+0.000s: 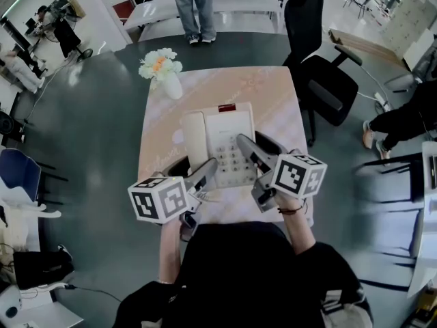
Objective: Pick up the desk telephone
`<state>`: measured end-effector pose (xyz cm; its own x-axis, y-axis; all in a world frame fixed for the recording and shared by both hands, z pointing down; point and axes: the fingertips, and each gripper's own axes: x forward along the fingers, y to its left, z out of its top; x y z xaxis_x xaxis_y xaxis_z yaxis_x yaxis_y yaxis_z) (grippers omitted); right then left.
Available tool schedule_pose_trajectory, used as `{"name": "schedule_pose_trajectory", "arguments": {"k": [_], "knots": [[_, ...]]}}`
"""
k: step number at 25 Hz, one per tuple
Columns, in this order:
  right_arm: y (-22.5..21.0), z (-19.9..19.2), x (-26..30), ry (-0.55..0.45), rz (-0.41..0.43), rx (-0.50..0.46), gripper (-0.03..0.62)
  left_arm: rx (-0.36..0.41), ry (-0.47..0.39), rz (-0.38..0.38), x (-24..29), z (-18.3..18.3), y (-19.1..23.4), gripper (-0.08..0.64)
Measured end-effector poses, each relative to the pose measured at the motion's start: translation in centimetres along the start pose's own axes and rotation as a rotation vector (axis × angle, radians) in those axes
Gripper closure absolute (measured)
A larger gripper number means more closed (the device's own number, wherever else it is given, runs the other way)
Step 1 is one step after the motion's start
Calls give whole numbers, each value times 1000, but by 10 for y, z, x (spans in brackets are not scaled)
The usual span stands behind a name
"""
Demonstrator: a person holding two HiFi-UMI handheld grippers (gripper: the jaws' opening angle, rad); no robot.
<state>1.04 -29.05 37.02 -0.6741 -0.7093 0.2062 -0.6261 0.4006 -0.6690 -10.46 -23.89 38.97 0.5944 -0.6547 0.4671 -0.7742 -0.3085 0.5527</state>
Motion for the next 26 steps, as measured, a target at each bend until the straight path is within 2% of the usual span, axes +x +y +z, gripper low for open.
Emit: {"name": "schedule_pose_trajectory", "arguments": {"k": [17, 26], "knots": [[-3, -1, 0, 2, 4, 7, 390, 7, 4, 6, 2, -1, 1, 259], [-10, -1, 7, 12, -4, 16, 390, -14, 13, 9, 10, -1, 7, 259]]}}
